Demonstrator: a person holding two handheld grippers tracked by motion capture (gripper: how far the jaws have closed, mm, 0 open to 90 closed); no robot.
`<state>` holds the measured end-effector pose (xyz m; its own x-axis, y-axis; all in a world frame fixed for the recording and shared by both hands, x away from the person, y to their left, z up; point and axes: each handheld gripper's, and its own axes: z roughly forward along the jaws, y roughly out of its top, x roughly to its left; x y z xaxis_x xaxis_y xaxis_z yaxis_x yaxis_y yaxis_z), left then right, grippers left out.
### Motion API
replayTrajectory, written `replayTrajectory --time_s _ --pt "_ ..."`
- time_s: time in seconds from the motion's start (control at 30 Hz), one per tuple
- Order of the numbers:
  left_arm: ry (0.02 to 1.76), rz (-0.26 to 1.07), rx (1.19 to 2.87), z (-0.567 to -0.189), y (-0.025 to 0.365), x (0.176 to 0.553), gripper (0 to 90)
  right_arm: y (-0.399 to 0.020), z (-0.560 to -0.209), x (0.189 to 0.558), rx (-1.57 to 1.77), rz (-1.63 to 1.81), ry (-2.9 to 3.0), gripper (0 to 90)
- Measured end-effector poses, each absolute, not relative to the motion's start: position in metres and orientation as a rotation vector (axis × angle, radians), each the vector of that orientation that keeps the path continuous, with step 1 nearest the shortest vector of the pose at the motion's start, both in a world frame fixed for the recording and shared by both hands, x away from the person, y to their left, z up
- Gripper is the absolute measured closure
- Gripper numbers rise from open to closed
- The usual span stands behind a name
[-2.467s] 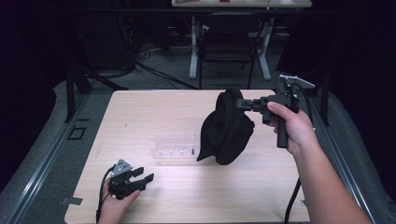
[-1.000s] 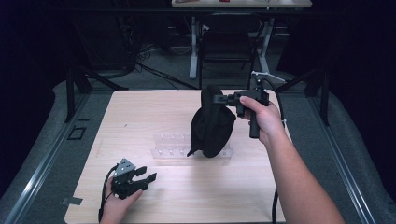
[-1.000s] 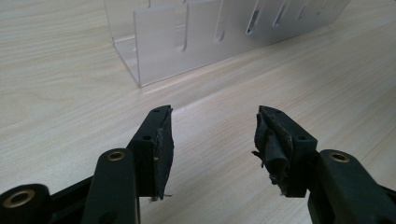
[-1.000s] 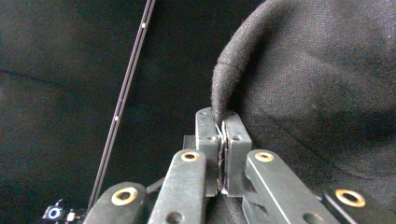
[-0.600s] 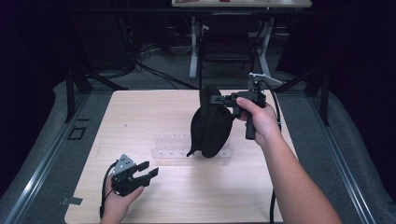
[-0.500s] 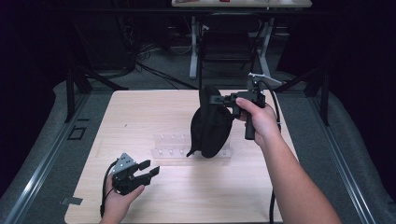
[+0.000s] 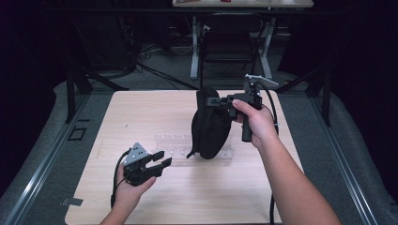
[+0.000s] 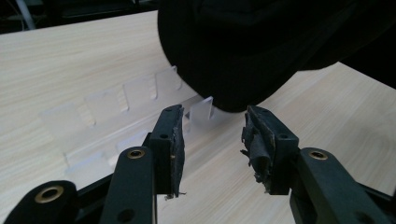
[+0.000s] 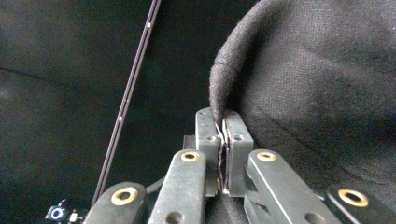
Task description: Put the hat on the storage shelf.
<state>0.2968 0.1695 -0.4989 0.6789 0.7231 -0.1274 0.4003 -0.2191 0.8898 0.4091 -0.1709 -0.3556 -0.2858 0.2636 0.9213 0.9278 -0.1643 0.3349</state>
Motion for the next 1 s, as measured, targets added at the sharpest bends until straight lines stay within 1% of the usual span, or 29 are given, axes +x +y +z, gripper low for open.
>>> replayTrajectory --time_s 0.23,0.33,0.53,0.8,1.0 --pt "0.828 0.408 1.876 -0.486 0.149 0.300 59.0 -0.171 -0.356 0.409 -1.380 -1.491 -1.523 87.7" --pt "0.813 0.407 1.897 -0.483 0.139 0.301 61.9 -0.171 -0.356 0.408 -1.384 -1.492 -1.522 87.7" --pt "0.785 0.412 1.926 -0.479 0.128 0.302 64.8 -0.171 -0.357 0.408 -1.378 -1.498 -1.517 87.5" --pt "0.750 0.405 1.951 -0.476 0.114 0.303 65.1 -0.171 -0.357 0.408 -1.377 -1.501 -1.516 87.3" --pt "0.733 0.412 1.948 -0.471 0.111 0.301 65.4 -0.169 -0.357 0.409 -1.375 -1.504 -1.513 87.2"
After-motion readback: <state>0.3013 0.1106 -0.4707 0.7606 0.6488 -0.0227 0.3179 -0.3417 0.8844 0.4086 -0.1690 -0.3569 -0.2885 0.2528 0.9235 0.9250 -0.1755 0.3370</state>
